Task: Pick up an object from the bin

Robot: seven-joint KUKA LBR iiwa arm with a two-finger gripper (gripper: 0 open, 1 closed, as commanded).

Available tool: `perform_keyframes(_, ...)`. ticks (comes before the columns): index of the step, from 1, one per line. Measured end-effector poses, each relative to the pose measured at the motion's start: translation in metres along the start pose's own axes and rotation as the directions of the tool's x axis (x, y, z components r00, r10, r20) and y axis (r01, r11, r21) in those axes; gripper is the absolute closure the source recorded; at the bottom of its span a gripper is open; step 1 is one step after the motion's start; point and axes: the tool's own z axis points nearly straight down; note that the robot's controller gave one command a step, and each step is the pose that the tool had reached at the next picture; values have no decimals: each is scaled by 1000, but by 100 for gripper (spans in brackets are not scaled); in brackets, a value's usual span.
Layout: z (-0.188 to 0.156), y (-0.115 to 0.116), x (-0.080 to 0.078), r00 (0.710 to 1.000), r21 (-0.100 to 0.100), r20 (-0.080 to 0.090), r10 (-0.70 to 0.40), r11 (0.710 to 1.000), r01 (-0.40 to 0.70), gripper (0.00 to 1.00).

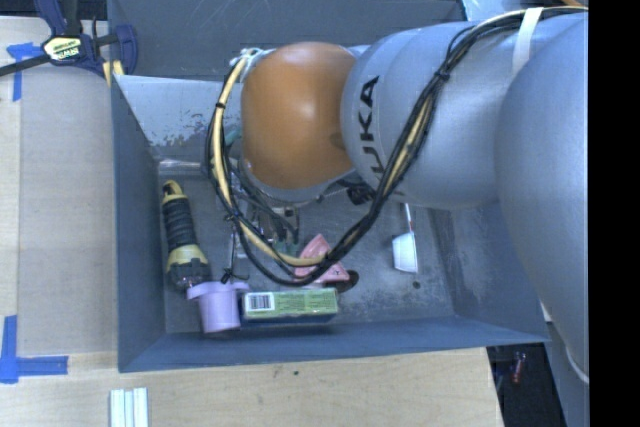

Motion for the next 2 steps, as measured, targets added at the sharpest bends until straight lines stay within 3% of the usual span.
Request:
perform_keyframes(1,-4,-1,-2,1000,-2,7,3,1000,-3,0)
perform_keyframes(2,97,-10,26,983,-6,14,-185,983,185,0)
